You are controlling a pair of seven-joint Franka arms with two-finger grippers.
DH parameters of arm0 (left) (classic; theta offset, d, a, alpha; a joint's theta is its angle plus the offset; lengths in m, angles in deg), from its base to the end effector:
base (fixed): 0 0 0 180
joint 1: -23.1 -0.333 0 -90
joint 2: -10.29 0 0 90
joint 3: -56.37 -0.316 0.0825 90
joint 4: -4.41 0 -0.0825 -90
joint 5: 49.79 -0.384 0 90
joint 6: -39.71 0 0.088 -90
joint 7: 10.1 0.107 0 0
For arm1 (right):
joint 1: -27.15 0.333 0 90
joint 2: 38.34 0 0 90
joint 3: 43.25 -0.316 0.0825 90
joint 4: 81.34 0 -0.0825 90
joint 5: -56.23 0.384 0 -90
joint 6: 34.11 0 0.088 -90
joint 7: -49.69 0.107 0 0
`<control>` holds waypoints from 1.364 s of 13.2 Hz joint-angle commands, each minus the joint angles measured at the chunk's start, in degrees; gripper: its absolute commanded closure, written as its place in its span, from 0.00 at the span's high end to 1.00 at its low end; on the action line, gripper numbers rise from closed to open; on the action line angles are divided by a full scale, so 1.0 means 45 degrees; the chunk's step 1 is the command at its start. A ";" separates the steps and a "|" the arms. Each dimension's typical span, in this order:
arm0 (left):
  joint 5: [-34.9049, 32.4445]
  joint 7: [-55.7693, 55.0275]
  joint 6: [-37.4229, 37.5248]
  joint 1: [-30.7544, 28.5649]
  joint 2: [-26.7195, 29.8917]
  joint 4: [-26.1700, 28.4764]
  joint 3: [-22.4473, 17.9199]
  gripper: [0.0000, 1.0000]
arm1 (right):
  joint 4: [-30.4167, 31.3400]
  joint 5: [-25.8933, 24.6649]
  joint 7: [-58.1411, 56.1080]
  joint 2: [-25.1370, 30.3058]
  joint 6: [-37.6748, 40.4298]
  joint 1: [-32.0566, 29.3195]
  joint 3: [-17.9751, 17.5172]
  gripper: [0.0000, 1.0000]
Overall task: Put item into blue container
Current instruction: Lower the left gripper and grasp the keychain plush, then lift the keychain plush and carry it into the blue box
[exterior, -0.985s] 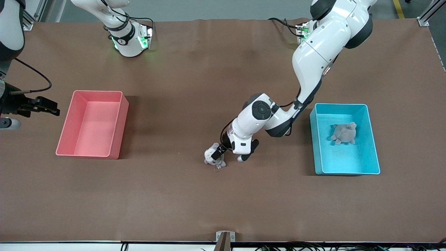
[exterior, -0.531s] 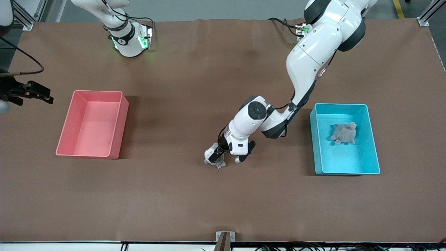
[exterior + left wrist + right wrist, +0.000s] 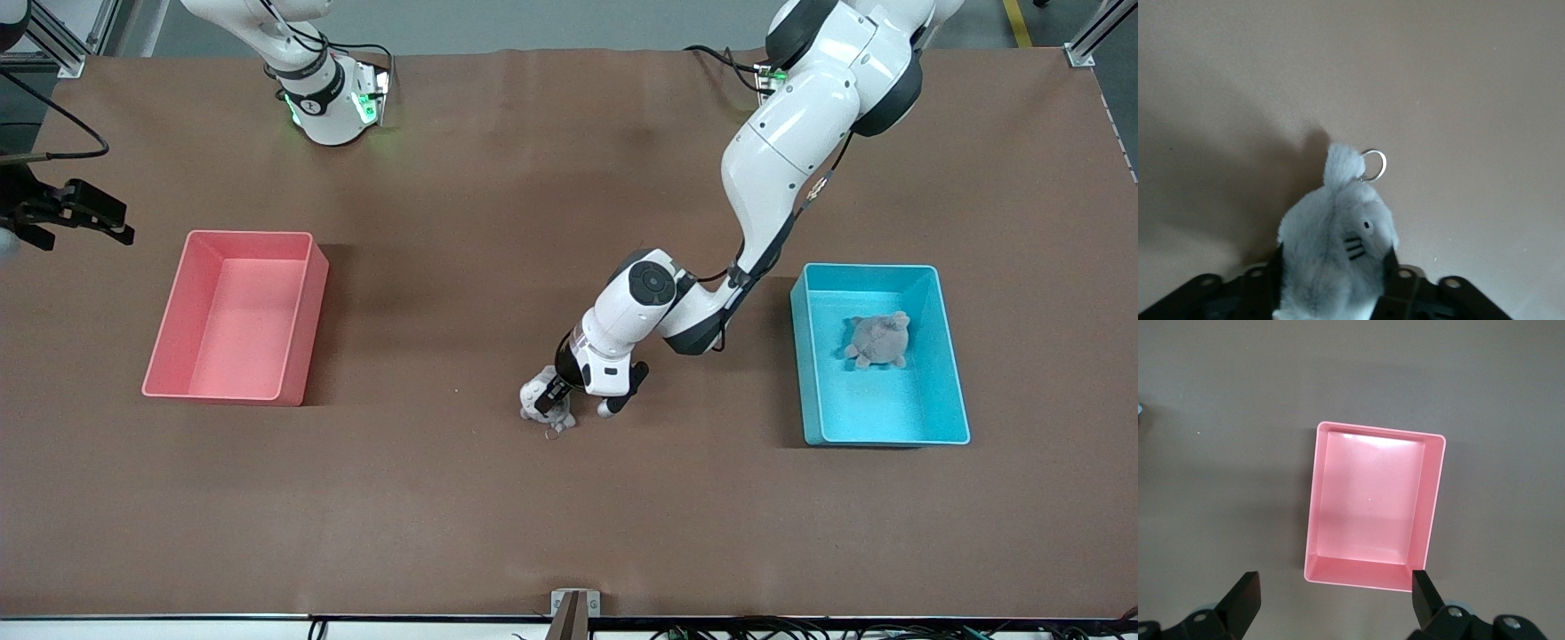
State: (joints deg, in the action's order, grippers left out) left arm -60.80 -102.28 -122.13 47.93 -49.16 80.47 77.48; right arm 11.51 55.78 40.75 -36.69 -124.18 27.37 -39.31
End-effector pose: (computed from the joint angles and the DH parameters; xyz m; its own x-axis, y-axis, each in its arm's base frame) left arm 0.5914 -0.5013 0.1836 0.6530 0.7326 -0.1919 0.7120 -0.5076 0.4851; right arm 0.5437 -0.0367 0.6169 0.9956 0.0911 -0.0205 0.0911 -0.9958 0.0027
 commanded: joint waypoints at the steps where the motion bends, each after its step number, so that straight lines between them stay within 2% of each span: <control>1: 0.0043 0.0036 -0.0070 0.0224 0.0027 -0.0319 -0.0217 0.07 | 0.0383 -0.0036 -0.0455 0.0279 -0.0219 -0.0109 -0.0055 1.00; 5: -0.0133 0.0075 -0.0031 -0.0049 0.1118 0.0049 -0.0217 0.03 | 0.0461 -0.0056 -0.0475 0.0454 -0.0238 -0.0128 -0.0056 1.00; 8: -0.0152 0.0366 0.0067 -0.0653 0.3068 0.2114 -0.0197 0.03 | 0.0480 -0.0036 -0.0319 0.0493 -0.0141 -0.0148 -0.0036 1.00; 10: -0.0152 0.1223 0.0785 -0.1063 0.4494 0.3580 -0.0081 0.03 | 0.0500 -0.0036 -0.0241 0.0533 -0.0043 -0.0167 -0.0036 1.00; 14: -0.0036 0.3310 0.3866 -0.1650 0.6898 0.5362 0.0076 0.01 | 0.1454 -0.0036 -0.0143 0.1175 -0.0451 -0.0167 -0.0036 1.00; 18: 0.0062 0.6434 0.8707 -0.2430 0.8656 0.5540 0.0252 0.01 | 0.1457 -0.0036 -0.0065 0.1197 -0.0453 -0.0167 -0.0036 1.00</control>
State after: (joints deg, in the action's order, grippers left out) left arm -60.97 -78.67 -89.68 39.11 -14.97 102.87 77.85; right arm 15.70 55.78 39.71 -33.39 -125.20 27.36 -38.91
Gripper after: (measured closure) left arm 0.806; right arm 0.000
